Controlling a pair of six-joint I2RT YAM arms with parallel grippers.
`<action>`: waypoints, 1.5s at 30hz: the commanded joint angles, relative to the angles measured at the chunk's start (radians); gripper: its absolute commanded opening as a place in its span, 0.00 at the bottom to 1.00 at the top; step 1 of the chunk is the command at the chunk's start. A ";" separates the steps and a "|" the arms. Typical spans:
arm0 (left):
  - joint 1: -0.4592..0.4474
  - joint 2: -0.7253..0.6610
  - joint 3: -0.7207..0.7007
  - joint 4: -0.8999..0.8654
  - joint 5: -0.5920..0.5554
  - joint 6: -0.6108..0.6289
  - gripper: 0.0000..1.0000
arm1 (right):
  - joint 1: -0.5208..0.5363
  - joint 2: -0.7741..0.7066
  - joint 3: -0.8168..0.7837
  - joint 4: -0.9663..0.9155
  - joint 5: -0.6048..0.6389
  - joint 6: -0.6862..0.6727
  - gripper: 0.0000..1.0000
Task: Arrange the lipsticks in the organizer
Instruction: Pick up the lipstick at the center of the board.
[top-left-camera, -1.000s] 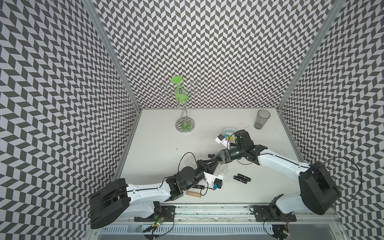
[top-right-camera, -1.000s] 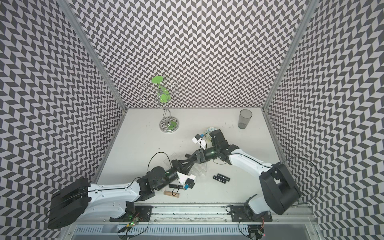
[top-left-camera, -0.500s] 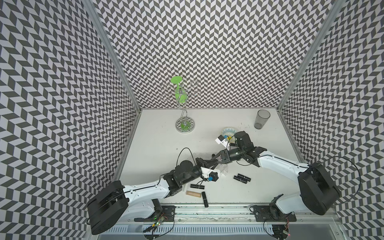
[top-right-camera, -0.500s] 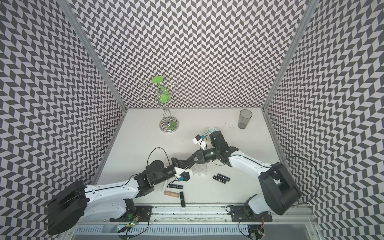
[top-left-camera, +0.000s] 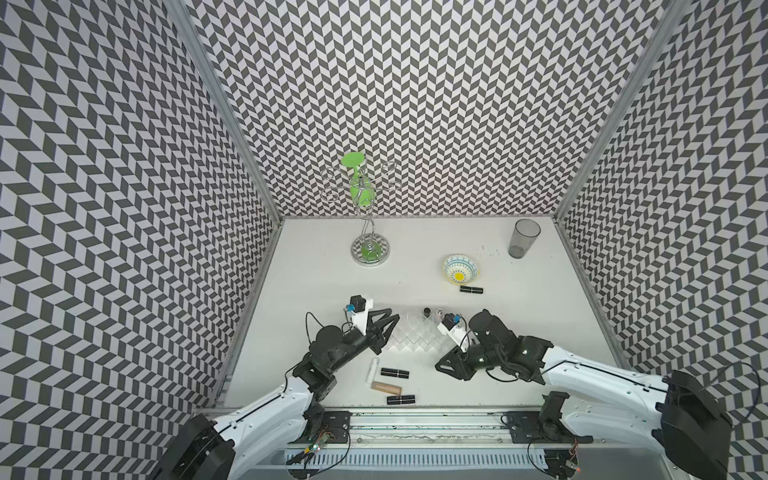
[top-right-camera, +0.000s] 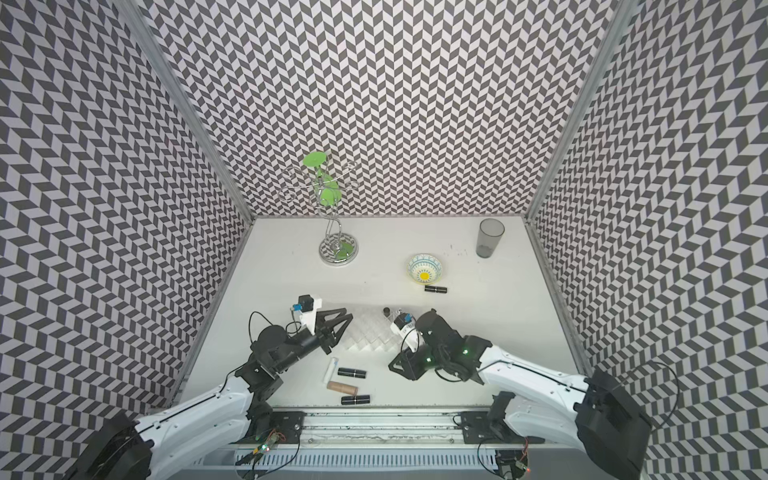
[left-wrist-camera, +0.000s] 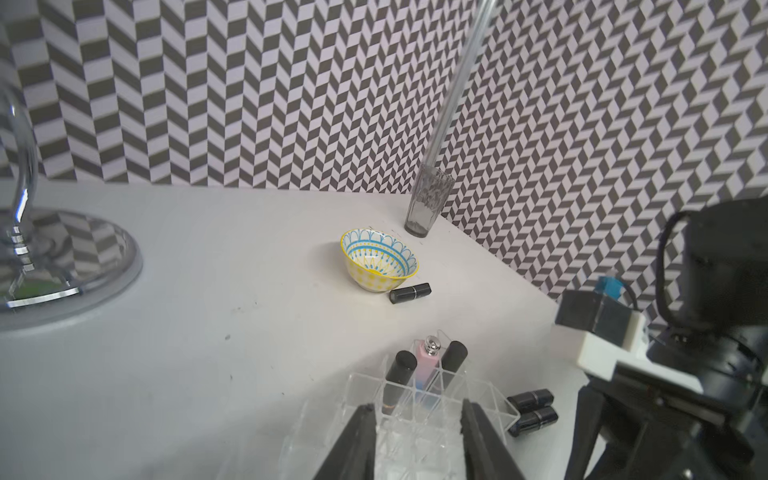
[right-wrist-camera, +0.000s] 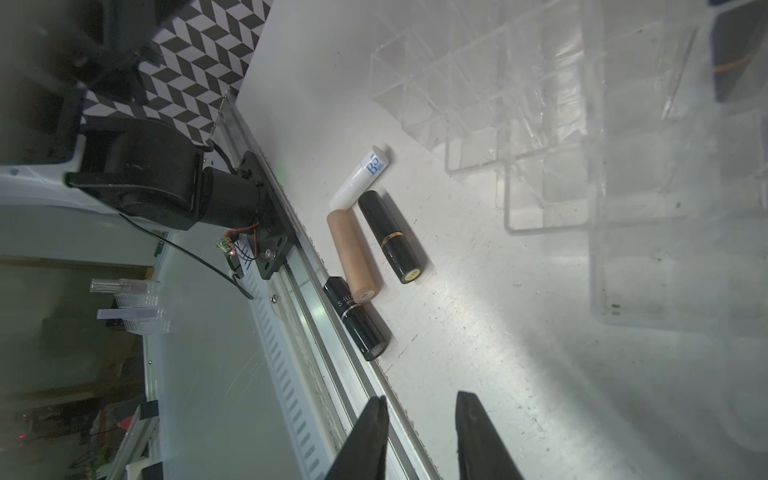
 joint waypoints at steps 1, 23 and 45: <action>0.023 0.001 -0.017 -0.009 -0.032 -0.108 0.42 | 0.128 -0.006 0.022 0.053 0.115 -0.056 0.31; 0.203 -0.160 -0.069 -0.051 0.031 -0.196 0.47 | 0.461 0.467 0.300 0.059 0.401 -0.203 0.51; 0.203 -0.181 -0.084 -0.054 0.051 -0.185 0.48 | 0.514 0.660 0.351 -0.048 0.589 -0.158 0.22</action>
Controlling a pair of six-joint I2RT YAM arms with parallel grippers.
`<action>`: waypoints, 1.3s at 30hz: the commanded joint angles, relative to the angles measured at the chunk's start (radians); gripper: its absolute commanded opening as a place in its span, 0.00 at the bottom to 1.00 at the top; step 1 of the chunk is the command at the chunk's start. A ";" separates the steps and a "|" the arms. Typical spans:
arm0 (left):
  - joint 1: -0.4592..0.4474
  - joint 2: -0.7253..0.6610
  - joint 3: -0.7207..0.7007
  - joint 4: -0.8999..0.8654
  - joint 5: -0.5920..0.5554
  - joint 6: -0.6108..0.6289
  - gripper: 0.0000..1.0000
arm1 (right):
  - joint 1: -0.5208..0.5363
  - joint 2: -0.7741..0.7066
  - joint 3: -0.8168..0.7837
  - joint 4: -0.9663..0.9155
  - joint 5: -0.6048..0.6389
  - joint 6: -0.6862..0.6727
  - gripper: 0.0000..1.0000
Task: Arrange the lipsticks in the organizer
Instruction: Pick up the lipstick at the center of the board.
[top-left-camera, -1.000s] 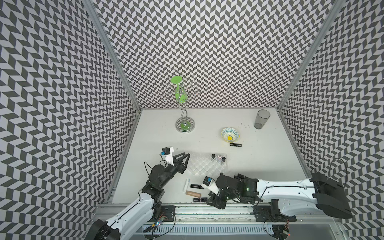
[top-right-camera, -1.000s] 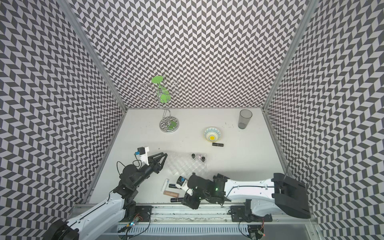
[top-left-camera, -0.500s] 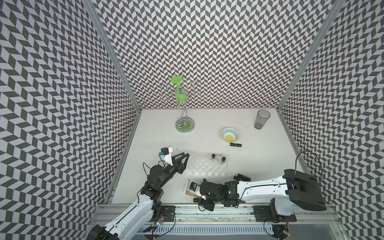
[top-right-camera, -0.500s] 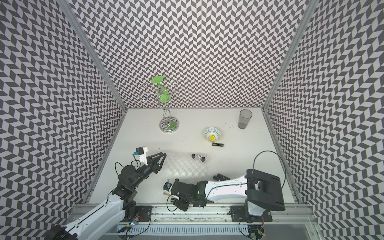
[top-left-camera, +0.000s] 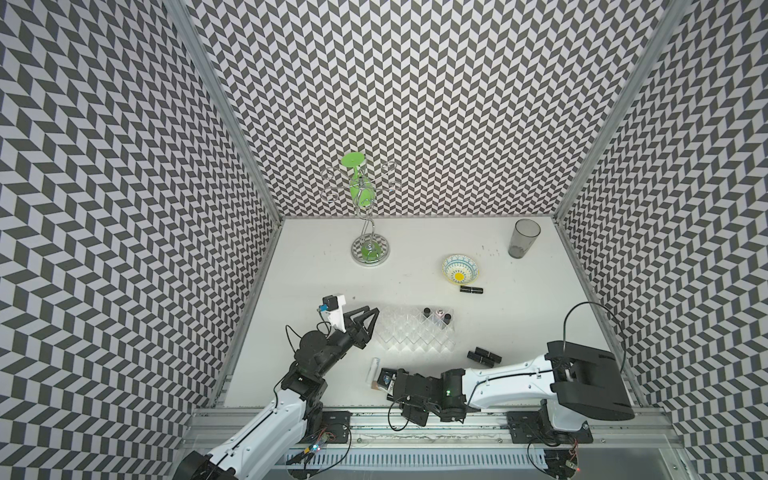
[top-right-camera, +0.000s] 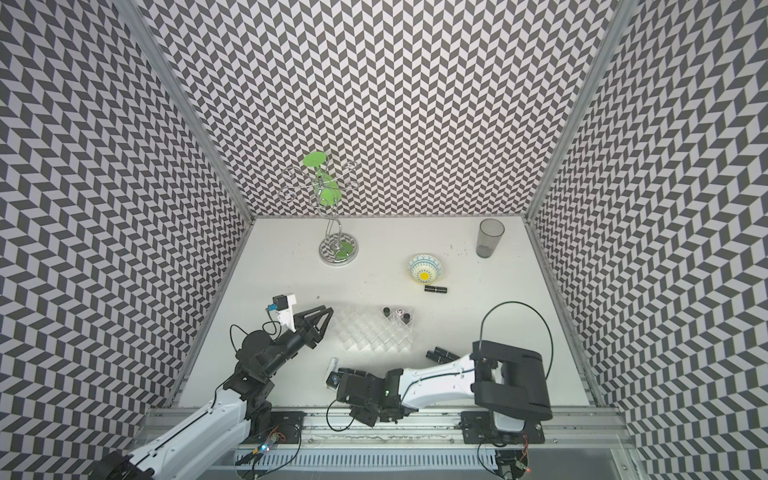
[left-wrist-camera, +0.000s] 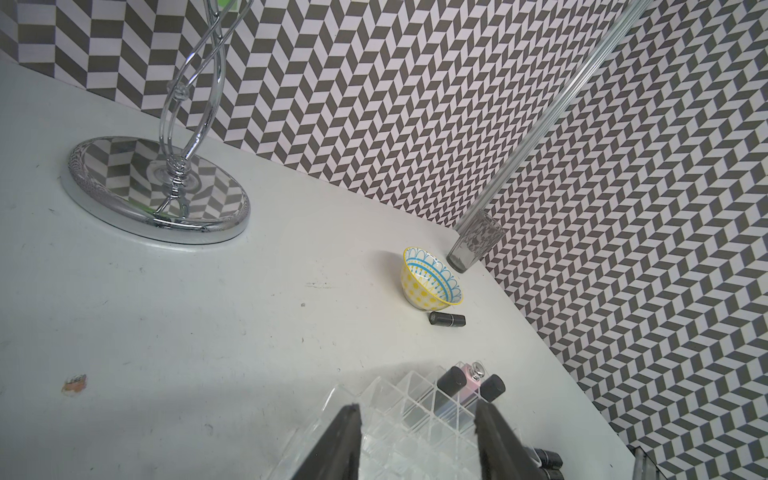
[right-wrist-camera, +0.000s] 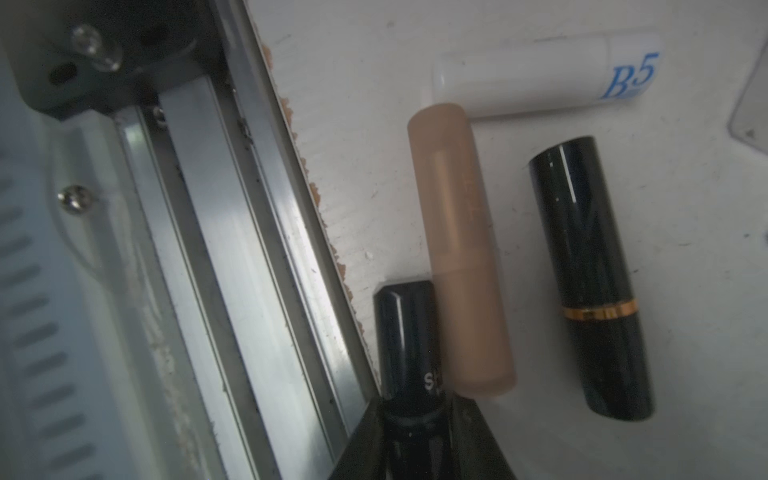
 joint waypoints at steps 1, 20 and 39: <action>0.006 -0.019 -0.011 -0.001 0.015 0.017 0.48 | 0.006 0.040 -0.003 -0.050 0.065 0.016 0.19; 0.003 -0.144 -0.065 0.245 0.325 -0.149 0.85 | -0.420 -0.542 -0.192 0.345 -0.477 0.389 0.05; -0.138 0.122 -0.009 0.437 0.291 -0.222 0.90 | -0.524 -0.547 -0.243 0.488 -0.636 0.299 0.02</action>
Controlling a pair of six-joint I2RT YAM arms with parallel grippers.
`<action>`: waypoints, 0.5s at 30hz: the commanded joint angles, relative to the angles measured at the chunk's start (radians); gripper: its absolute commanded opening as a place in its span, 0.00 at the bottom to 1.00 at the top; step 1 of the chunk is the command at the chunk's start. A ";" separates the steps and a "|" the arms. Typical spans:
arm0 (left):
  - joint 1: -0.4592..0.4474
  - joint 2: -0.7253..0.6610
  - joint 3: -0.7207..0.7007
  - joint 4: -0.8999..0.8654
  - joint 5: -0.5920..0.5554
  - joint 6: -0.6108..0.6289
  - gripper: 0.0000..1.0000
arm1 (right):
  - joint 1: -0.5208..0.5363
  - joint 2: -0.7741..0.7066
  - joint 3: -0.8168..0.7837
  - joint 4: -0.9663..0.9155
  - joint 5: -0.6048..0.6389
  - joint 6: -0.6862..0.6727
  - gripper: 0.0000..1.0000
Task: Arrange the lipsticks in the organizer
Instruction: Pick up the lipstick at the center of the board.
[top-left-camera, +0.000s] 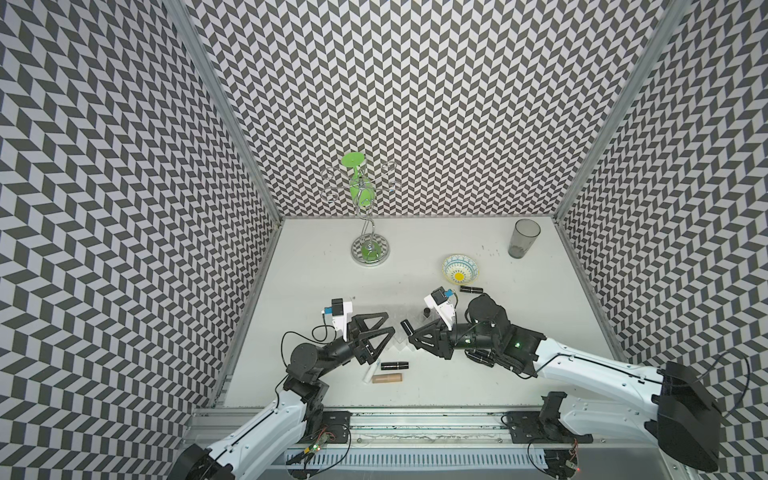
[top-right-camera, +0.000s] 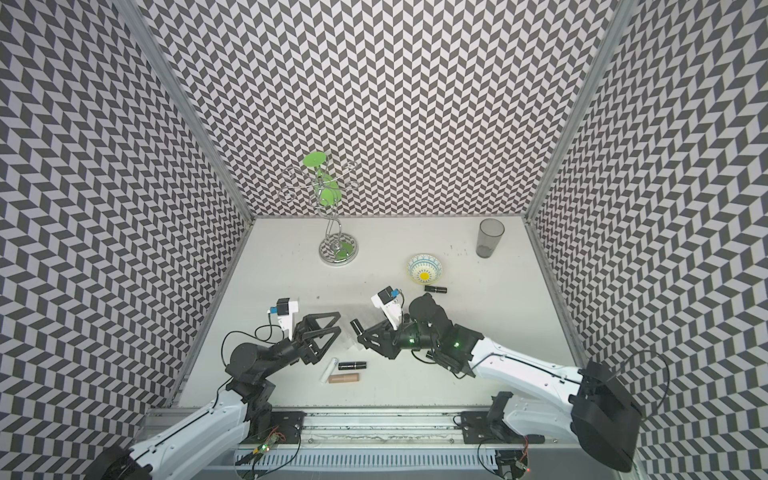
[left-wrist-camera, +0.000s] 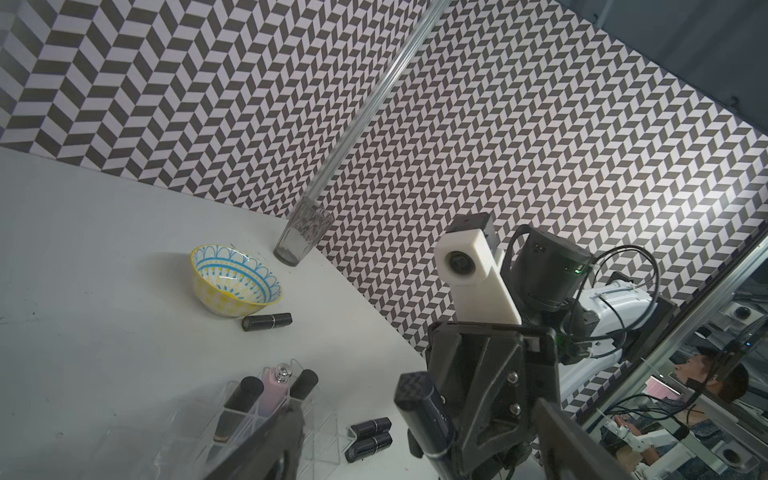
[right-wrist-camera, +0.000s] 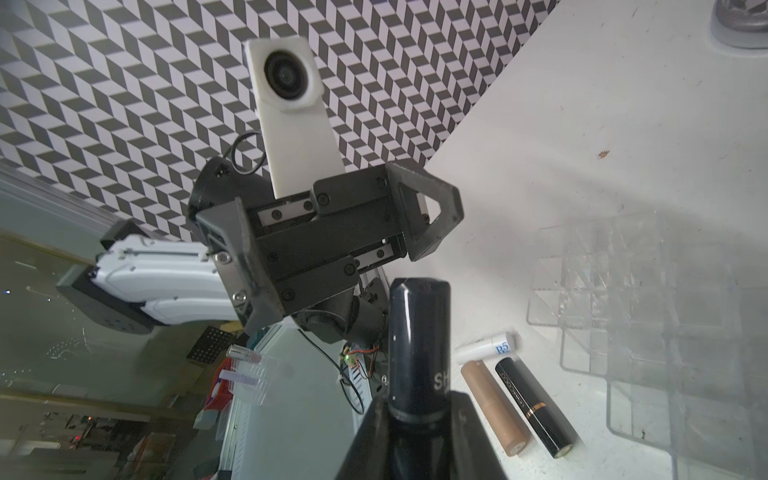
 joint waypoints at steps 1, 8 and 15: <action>-0.056 0.087 0.023 0.084 -0.029 0.025 0.89 | 0.000 0.001 -0.005 0.083 -0.029 -0.034 0.02; -0.084 0.241 0.045 0.207 -0.023 0.004 0.74 | 0.001 0.024 -0.001 0.074 -0.014 -0.056 0.02; -0.087 0.204 0.072 0.096 -0.047 0.044 0.58 | -0.001 0.036 -0.003 0.032 0.034 -0.072 0.03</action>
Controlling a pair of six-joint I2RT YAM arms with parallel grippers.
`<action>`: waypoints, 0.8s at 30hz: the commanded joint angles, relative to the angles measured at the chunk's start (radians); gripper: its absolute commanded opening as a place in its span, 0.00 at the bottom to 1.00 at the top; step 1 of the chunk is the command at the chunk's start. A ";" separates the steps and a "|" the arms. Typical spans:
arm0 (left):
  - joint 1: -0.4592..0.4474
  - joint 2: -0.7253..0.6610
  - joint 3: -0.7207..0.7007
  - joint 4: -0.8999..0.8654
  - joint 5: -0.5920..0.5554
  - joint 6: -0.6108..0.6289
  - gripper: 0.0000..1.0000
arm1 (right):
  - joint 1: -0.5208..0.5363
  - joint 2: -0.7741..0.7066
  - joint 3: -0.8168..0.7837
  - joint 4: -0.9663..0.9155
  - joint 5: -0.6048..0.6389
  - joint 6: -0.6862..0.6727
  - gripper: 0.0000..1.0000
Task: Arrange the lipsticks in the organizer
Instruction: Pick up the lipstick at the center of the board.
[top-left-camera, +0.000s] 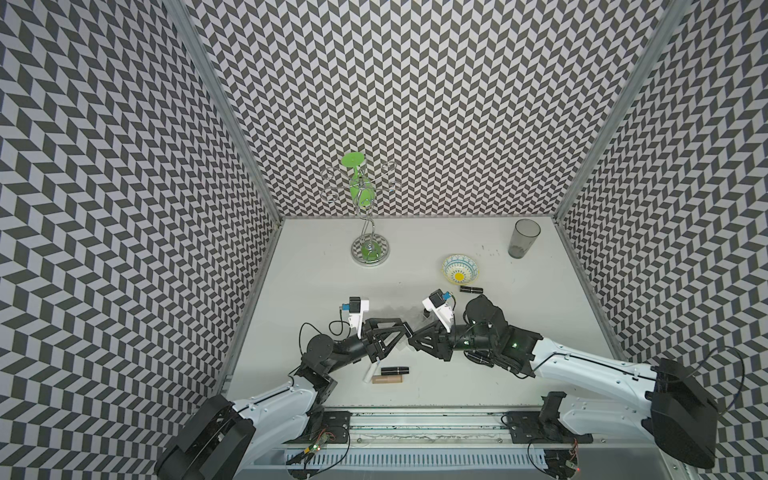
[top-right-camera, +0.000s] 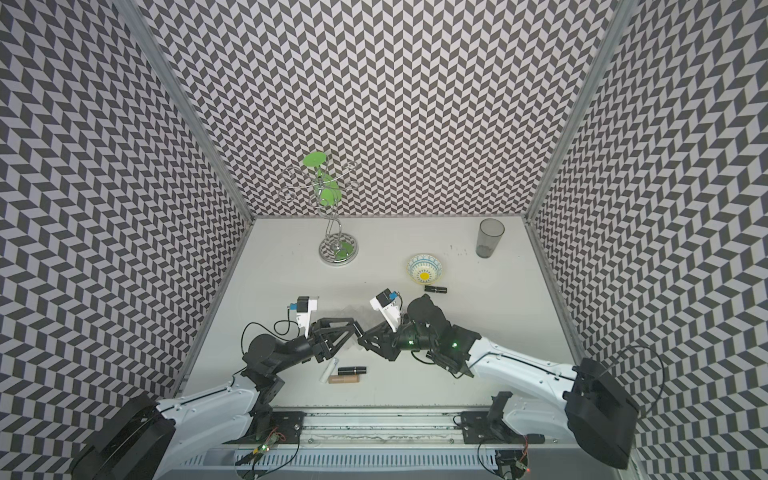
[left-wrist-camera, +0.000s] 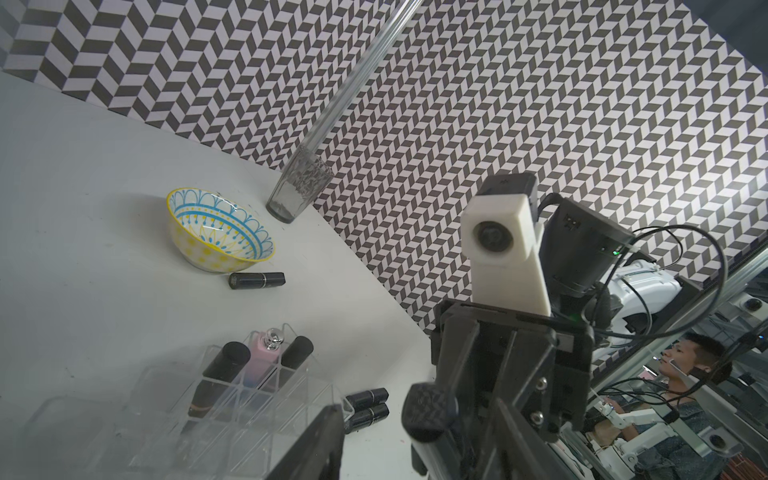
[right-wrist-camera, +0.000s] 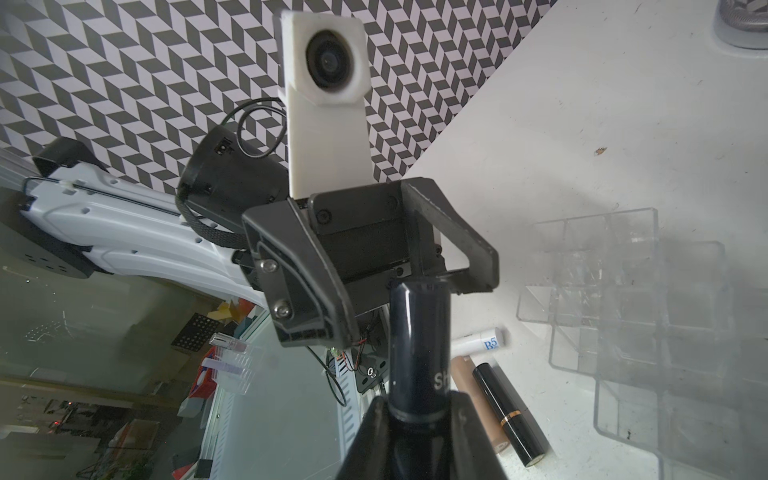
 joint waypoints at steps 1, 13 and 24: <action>-0.006 -0.018 0.031 -0.023 -0.012 0.027 0.54 | -0.001 0.016 0.004 0.020 0.022 -0.024 0.03; -0.019 -0.020 0.040 -0.092 -0.013 0.050 0.47 | -0.001 0.067 0.049 0.021 0.014 -0.034 0.04; -0.019 -0.005 0.032 -0.071 -0.002 0.043 0.31 | -0.001 0.091 0.059 0.028 0.028 -0.038 0.06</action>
